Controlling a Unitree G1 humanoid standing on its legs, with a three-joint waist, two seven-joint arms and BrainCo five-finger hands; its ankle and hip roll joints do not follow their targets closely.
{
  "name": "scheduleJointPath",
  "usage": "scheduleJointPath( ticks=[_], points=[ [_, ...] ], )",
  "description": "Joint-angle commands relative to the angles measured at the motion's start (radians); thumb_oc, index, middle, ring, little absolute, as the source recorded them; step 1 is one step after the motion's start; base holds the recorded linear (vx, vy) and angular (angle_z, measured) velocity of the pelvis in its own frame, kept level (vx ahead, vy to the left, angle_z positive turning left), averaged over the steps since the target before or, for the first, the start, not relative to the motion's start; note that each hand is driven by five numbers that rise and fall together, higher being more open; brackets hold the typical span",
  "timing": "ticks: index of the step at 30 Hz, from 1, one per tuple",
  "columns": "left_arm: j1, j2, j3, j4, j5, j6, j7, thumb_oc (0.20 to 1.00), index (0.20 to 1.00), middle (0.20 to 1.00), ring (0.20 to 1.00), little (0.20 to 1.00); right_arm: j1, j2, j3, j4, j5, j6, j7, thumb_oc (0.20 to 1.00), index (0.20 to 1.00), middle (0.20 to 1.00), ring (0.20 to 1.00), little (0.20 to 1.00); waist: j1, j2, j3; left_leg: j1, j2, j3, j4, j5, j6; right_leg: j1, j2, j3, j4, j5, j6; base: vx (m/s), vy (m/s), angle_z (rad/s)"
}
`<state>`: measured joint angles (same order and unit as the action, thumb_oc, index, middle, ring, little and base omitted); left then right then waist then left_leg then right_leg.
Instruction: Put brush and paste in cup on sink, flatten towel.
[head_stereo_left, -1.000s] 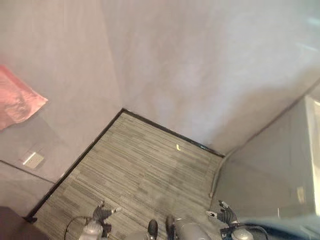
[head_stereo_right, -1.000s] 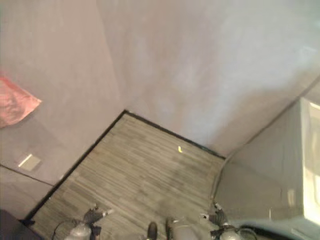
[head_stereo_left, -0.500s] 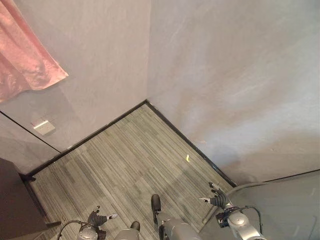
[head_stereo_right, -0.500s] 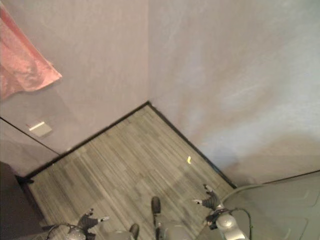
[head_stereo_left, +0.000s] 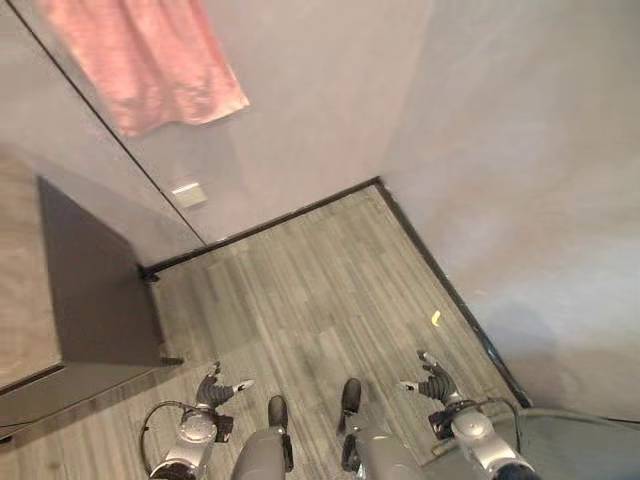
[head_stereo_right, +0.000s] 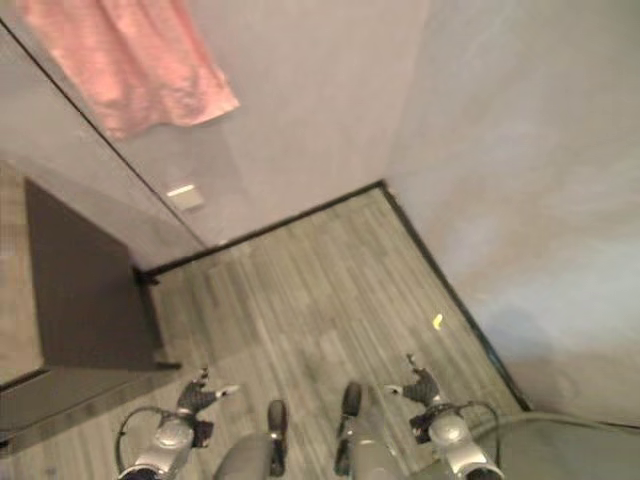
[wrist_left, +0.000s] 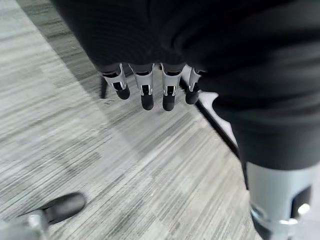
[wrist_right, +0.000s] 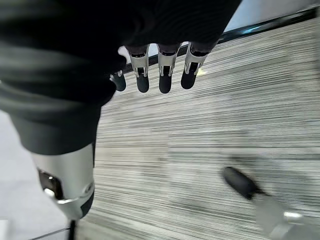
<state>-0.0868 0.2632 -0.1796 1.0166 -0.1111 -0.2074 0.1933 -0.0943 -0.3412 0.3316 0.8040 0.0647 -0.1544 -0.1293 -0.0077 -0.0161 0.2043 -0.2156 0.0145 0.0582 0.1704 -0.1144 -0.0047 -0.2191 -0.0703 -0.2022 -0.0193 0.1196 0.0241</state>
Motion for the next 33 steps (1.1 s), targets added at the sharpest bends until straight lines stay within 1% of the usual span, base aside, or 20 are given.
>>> scheduleJointPath(
  ticks=[1,2,4,5,6,9,12,14,16,17,18,20,22,23,24,26,27,29,32,33],
  points=[
    [0.032,0.060,-0.039,-0.093,0.011,-0.028,0.005,1.000,1.000,1.000,1.000,1.000,0.042,0.010,-0.040,-0.025,0.033,-0.025,-0.001,1.000,1.000,1.000,1.000,1.000,0.019,-0.009,-0.041,0.045,-0.082,-0.010,0.024,0.001,0.038,0.032,-0.045,0.097,0.273,-0.173,0.080,0.28,0.329,0.04],
    [0.059,0.070,-0.043,-0.145,0.025,-0.024,-0.007,1.000,1.000,1.000,1.000,1.000,0.053,0.012,-0.052,-0.040,0.040,-0.021,0.005,1.000,1.000,1.000,1.000,1.000,0.019,0.004,-0.048,0.084,-0.101,-0.036,0.017,-0.008,0.052,0.018,-0.065,0.105,0.381,-0.156,0.076,0.43,0.485,0.34],
    [0.069,0.088,-0.050,-0.194,0.027,-0.021,-0.021,1.000,1.000,1.000,1.000,1.000,0.071,0.014,-0.068,-0.061,0.056,-0.022,0.008,1.000,1.000,1.000,1.000,1.000,-0.005,0.026,-0.037,0.143,-0.114,-0.097,-0.001,-0.002,0.065,-0.045,-0.031,0.158,0.575,-0.124,0.065,0.36,0.314,0.69],
    [0.064,0.093,-0.062,-0.195,0.035,-0.021,-0.025,1.000,1.000,1.000,1.000,1.000,0.078,0.013,-0.075,-0.078,0.069,-0.026,0.010,1.000,1.000,1.000,1.000,1.000,-0.036,0.031,-0.045,0.167,-0.116,-0.138,-0.019,0.018,0.063,-0.078,0.059,0.221,0.605,-0.131,0.068,0.27,0.128,1.25],
    [0.057,0.095,-0.072,-0.183,0.044,-0.024,-0.031,1.000,1.000,1.000,1.000,1.000,0.089,0.016,-0.083,-0.080,0.078,-0.029,0.013,1.000,1.000,1.000,1.000,1.000,-0.059,0.028,-0.049,0.187,-0.125,-0.171,-0.027,0.028,0.061,-0.105,0.125,0.261,0.589,-0.135,0.073,0.29,0.121,1.58],
    [0.042,0.084,-0.066,-0.163,0.043,-0.024,-0.020,1.000,1.000,1.000,1.000,1.000,0.082,0.022,-0.070,-0.094,0.080,-0.033,0.007,1.000,1.000,1.000,1.000,1.000,-0.048,0.031,-0.060,0.243,-0.118,-0.188,-0.051,0.039,0.039,-0.175,0.056,0.140,0.419,-0.123,0.067,0.32,0.048,0.83],
    [0.020,0.076,-0.080,-0.140,0.046,-0.024,-0.025,1.000,1.000,1.000,1.000,1.000,0.086,0.023,-0.063,-0.103,0.092,-0.037,0.004,1.000,1.000,1.000,1.000,1.000,-0.103,0.022,-0.058,0.322,-0.137,-0.264,-0.075,0.026,0.025,-0.209,0.113,0.219,0.162,-0.029,0.112,0.42,0.009,0.19],
    [0.002,0.073,-0.082,-0.128,0.044,-0.023,-0.027,1.000,1.000,1.000,1.000,1.000,0.084,0.027,-0.060,-0.110,0.082,-0.029,-0.002,1.000,1.000,1.000,1.000,1.000,-0.117,0.017,-0.056,0.362,-0.136,-0.292,-0.086,0.009,0.017,-0.240,0.089,0.213,0.041,0.012,0.132,0.43,-0.010,0.49],
    [-0.003,0.069,-0.091,-0.123,0.054,-0.022,-0.030,1.000,1.000,1.000,1.000,1.000,0.091,0.026,-0.059,-0.109,0.065,-0.022,-0.001,1.000,1.000,1.000,1.000,1.000,-0.132,0.018,-0.055,0.409,-0.121,-0.325,-0.091,0.001,0.013,-0.237,0.094,0.231,0.031,0.029,0.139,0.45,-0.075,0.87],
    [-0.005,0.060,-0.103,-0.112,0.064,-0.021,-0.038,1.000,1.000,1.000,1.000,1.000,0.114,0.016,-0.068,-0.105,0.061,-0.024,0.004,1.000,1.000,1.000,1.000,1.000,-0.157,0.011,-0.081,0.434,-0.112,-0.363,-0.077,0.019,0.002,-0.214,0.117,0.318,0.060,0.068,0.131,0.48,-0.142,1.01],
    [-0.005,0.058,-0.109,-0.098,0.068,-0.019,-0.042,1.000,1.000,1.000,1.000,1.000,0.125,0.012,-0.072,-0.105,0.062,-0.023,0.005,1.000,1.000,1.000,1.000,1.000,-0.162,0.016,-0.095,0.439,-0.101,-0.376,-0.060,0.028,-0.007,-0.206,0.127,0.335,0.071,0.073,0.124,0.54,-0.188,1.01],
    [0.003,0.049,-0.107,-0.073,0.063,-0.013,-0.043,1.000,1.000,1.000,1.000,1.000,0.141,0.003,-0.066,-0.103,0.053,-0.018,0.011,1.000,1.000,1.000,1.000,1.000,-0.172,0.030,-0.119,0.444,-0.064,-0.390,-0.003,0.106,-0.060,-0.178,0.161,0.333,0.086,0.073,0.110,0.43,-0.188,0.77],
    [0.006,0.038,-0.111,-0.053,0.062,-0.004,-0.048,1.000,1.000,1.000,1.000,1.000,0.150,-0.006,-0.066,-0.107,0.043,-0.017,0.016,1.000,1.000,1.000,1.000,1.000,-0.180,0.033,-0.134,0.371,-0.018,-0.322,0.185,0.260,-0.140,-0.110,0.155,0.307,0.058,0.049,0.086,0.42,-0.187,0.57],
    [-0.001,0.039,-0.117,-0.050,0.069,-0.003,-0.050,1.000,1.000,1.000,1.000,1.000,0.147,-0.014,-0.060,-0.103,0.038,-0.017,0.014,1.000,1.000,1.000,1.000,1.000,-0.176,0.015,-0.127,0.297,0.001,-0.265,0.311,0.282,-0.133,-0.065,0.147,0.312,0.047,0.033,0.069,0.39,-0.208,0.56],
    [-0.007,0.042,-0.122,-0.056,0.069,-0.003,-0.051,1.000,1.000,1.000,1.000,1.000,0.137,-0.020,-0.053,-0.103,0.039,-0.016,0.009,1.000,1.000,1.000,1.000,1.000,-0.161,-0.008,-0.118,0.231,-0.022,-0.238,0.418,0.262,-0.100,-0.033,0.143,0.324,0.041,0.020,0.050,0.37,-0.228,0.63],
    [-0.009,0.048,-0.120,-0.067,0.065,0.001,-0.044,1.000,1.000,1.000,1.000,1.000,0.124,-0.030,-0.044,-0.115,0.037,-0.016,0.002,1.000,1.000,1.000,1.000,1.000,-0.148,-0.020,-0.106,0.196,-0.034,-0.204,0.479,0.241,-0.077,-0.011,0.146,0.327,0.048,0.005,0.032,0.25,-0.146,0.04],
    [-0.033,0.047,-0.119,-0.069,0.055,0.002,-0.032,1.000,1.000,1.000,1.000,1.000,0.094,-0.038,-0.033,-0.104,0.027,-0.014,-0.019,1.000,1.000,1.000,1.000,1.000,-0.125,-0.036,-0.085,0.093,0.021,-0.068,0.443,0.181,-0.045,0.036,0.130,0.327,0.051,-0.022,0.029,0.27,-0.087,-0.18],
    [-0.049,0.049,-0.122,-0.054,0.060,0.001,-0.027,1.000,1.000,1.000,1.000,1.000,0.080,-0.045,-0.021,-0.104,0.013,-0.013,-0.027,1.000,1.000,1.000,1.000,1.000,-0.103,-0.041,-0.085,0.019,0.064,0.033,0.261,0.124,-0.036,0.085,0.114,0.314,0.043,-0.060,0.034,0.38,-0.026,0.09],
    [-0.046,0.052,-0.119,-0.038,0.056,-0.001,-0.011,1.000,1.000,1.000,1.000,1.000,0.064,-0.040,-0.009,-0.091,-0.001,-0.012,-0.034,1.000,1.000,1.000,1.000,1.000,-0.077,-0.025,-0.087,0.018,0.067,-0.004,-0.002,0.151,-0.055,0.111,0.115,0.314,0.061,-0.106,0.046,0.33,0.128,-0.11],
    [-0.034,0.048,-0.113,-0.017,0.054,-0.002,-0.007,1.000,1.000,1.000,1.000,1.000,0.055,-0.041,0.006,-0.090,-0.028,-0.009,-0.030,1.000,1.000,1.000,1.000,1.000,-0.055,-0.016,-0.080,0.032,0.047,-0.104,-0.036,0.179,-0.065,0.132,0.118,0.336,0.102,-0.137,0.046,0.32,0.204,-0.48]
  ],
)
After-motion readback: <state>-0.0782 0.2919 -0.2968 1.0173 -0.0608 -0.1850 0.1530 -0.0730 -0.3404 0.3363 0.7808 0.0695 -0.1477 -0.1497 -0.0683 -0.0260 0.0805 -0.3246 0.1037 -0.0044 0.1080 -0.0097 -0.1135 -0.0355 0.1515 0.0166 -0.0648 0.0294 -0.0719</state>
